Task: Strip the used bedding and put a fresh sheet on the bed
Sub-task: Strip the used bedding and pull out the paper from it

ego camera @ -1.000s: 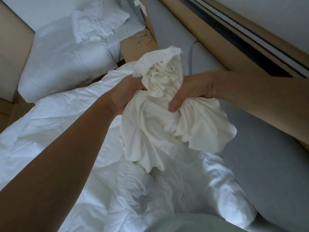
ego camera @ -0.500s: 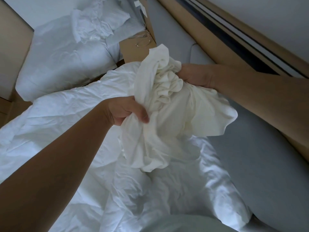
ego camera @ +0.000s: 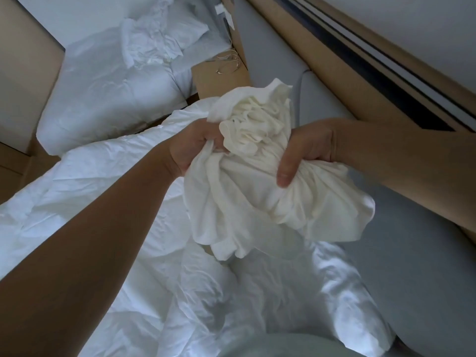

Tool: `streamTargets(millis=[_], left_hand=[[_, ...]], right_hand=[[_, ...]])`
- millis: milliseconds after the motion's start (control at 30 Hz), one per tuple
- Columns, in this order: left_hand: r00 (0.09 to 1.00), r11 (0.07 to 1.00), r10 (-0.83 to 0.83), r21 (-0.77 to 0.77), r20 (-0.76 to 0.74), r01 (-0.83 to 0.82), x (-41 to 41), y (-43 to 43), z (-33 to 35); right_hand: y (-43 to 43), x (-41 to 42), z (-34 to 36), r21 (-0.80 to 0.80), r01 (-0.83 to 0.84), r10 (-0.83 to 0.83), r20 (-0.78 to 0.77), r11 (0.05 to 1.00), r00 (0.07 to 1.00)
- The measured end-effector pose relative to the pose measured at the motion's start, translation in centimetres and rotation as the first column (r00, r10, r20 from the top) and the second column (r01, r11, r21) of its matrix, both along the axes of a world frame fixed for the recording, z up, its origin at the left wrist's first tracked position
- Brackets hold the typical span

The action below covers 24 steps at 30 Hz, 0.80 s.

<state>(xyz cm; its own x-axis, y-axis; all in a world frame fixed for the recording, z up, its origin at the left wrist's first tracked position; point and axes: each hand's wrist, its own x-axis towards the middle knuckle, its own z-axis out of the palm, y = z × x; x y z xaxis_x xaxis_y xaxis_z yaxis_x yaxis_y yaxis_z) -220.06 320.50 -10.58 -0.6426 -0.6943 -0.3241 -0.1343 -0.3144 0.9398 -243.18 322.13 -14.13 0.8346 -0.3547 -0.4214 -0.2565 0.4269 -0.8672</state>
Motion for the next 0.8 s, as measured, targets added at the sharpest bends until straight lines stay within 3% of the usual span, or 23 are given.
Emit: streamTargets(millis=[233, 367, 467, 533, 600, 667, 800], left_hand=[[0.982, 0.975, -0.167, 0.165, 0.087, 0.151, 2.0, 0.9, -0.3], [0.916, 0.905, -0.378, 0.262, 0.138, 0.334, 1.8, 2.2, -0.5], [0.925, 0.915, -0.357, 0.250, 0.131, 0.317, 1.3, 2.6, -0.6], [0.975, 0.960, -0.205, 0.213, 0.082, 0.184, 1.2, 2.6, -0.6], [0.997, 0.982, -0.072, 0.175, 0.030, 0.065, 1.3, 2.2, -0.3], [0.998, 0.991, -0.064, 0.121, 0.001, 0.064, 1.0, 2.0, 0.0], [0.999, 0.999, -0.039, 0.003, 0.000, 0.039, 0.1, 2.0, 0.2]], right_hand=[[-2.0, -0.9, 0.4, 0.064, 0.206, -0.216, 0.243, 0.976, 0.946], [-2.7, -0.6, -0.5, 0.046, 0.295, -0.298, 0.188, 0.954, 0.936], [-2.8, -0.6, -0.8, 0.016, 0.290, -0.290, 0.119, 0.957, 0.950], [-3.0, -1.1, -0.3, -0.027, 0.251, -0.249, 0.065, 0.968, 0.966], [-2.9, -1.7, 0.2, 0.044, 0.082, -0.083, 0.021, 0.996, 0.996], [-2.3, -1.8, 0.3, 0.118, -0.105, 0.105, 0.004, 0.987, 0.994], [-0.9, -1.0, 0.3, 0.077, -0.210, 0.196, 0.161, 0.975, 0.967]])
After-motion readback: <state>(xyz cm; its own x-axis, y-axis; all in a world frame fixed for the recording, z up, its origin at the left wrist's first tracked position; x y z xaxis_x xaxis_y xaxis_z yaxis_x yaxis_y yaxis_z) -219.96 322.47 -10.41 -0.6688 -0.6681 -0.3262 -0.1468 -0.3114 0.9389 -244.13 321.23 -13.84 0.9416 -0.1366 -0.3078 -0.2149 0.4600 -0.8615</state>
